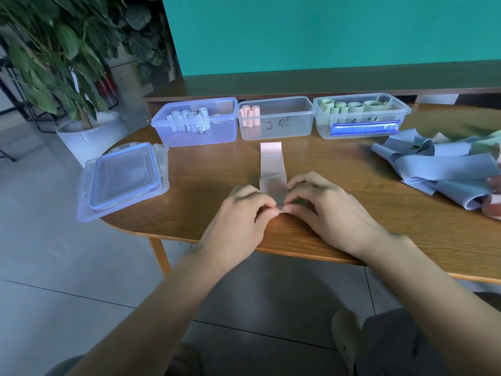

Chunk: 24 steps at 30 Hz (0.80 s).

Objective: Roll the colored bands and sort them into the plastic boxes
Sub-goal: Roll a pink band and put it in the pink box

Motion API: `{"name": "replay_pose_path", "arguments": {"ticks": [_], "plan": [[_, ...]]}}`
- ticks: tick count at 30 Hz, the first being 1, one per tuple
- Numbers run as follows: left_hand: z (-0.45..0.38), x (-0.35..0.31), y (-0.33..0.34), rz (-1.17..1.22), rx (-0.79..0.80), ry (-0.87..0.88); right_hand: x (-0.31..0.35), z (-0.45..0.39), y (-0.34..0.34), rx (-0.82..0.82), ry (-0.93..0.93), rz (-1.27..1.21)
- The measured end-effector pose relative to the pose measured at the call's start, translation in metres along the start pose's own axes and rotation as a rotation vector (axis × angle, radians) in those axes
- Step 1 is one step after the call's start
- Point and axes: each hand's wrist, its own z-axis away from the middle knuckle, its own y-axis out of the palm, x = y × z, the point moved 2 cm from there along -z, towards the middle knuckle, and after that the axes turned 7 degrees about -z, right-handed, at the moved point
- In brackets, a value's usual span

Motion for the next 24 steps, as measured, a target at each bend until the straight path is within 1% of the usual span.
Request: {"name": "replay_pose_path", "arguments": {"ticks": [3,7,11,18,24], "plan": [[0.000,0.002,0.001,-0.007,-0.002,-0.013,-0.003,-0.001,0.000,0.040,0.020,0.051],[-0.002,0.001,-0.001,0.030,-0.038,-0.020,-0.004,-0.004,0.002,0.011,0.024,0.064],[-0.003,0.001,0.000,0.049,-0.029,-0.037,-0.002,-0.002,0.004,0.011,0.006,0.078],[0.011,-0.001,-0.002,0.070,-0.022,0.013,0.003,0.016,0.002,0.008,-0.031,0.082],[0.011,-0.002,-0.002,0.109,-0.059,-0.035,0.002,0.015,0.002,-0.017,-0.015,0.045]]}}
